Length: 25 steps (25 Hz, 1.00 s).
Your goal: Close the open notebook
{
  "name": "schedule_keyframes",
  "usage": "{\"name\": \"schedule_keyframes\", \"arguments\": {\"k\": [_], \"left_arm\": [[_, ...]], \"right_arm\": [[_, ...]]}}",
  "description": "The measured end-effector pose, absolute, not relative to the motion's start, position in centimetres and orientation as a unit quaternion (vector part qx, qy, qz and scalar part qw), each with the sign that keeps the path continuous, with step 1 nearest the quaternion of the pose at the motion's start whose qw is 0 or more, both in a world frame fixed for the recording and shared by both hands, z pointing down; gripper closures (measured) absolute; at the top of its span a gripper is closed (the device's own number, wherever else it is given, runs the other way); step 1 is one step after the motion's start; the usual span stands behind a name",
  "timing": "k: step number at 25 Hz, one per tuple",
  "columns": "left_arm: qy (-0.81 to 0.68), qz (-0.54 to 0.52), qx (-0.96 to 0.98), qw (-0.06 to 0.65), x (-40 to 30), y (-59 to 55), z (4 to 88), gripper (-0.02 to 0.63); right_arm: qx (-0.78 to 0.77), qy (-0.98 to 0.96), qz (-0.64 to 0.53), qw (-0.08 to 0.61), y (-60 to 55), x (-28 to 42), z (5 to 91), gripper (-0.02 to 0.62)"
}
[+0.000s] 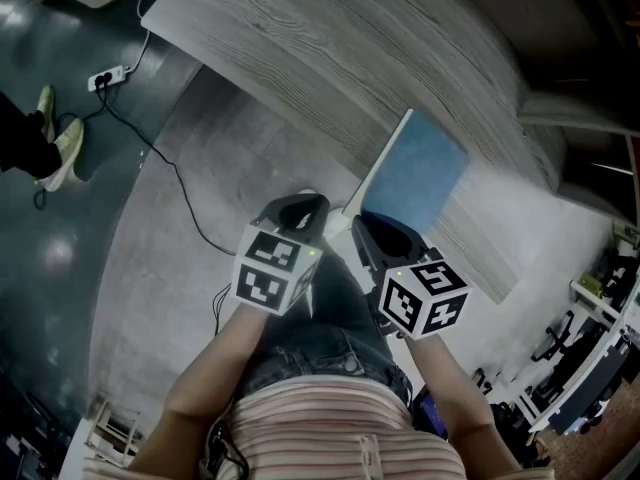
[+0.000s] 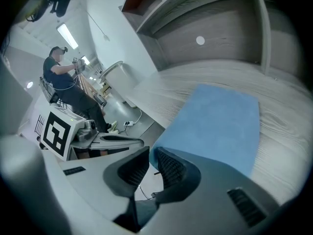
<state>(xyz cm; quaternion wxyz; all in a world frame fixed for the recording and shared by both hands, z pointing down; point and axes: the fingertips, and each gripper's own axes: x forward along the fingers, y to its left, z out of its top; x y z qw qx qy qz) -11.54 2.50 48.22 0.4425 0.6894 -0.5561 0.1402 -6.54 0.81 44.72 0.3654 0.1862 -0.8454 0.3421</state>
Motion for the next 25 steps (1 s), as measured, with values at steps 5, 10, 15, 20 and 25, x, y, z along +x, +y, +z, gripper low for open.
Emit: {"name": "schedule_keyframes", "arguments": {"k": [5,10,15,20,25], "left_arm": [[-0.559,0.133,0.684,0.45,-11.6,2.6,48.2,0.594],[-0.561,0.131,0.681,0.453,-11.8,2.8,48.4,0.594],[-0.563,0.129,0.678,0.454,-11.8,2.8,48.5,0.594],[-0.566,0.129,0.675,0.455,-11.9,2.9,48.6,0.595],[-0.568,0.129,0.672,0.457,-12.0,3.0,48.8,0.595]], "right_arm": [[0.181,-0.843,0.336,0.378,0.9,-6.8,45.2,0.528],[0.176,-0.842,0.332,0.387,1.0,-6.9,45.5,0.522],[0.172,-0.841,0.331,0.391,1.1,-6.9,45.8,0.517],[0.168,-0.841,0.328,0.397,1.1,-7.1,45.9,0.509],[0.161,-0.841,0.328,0.398,1.2,-7.1,46.0,0.505]]}}
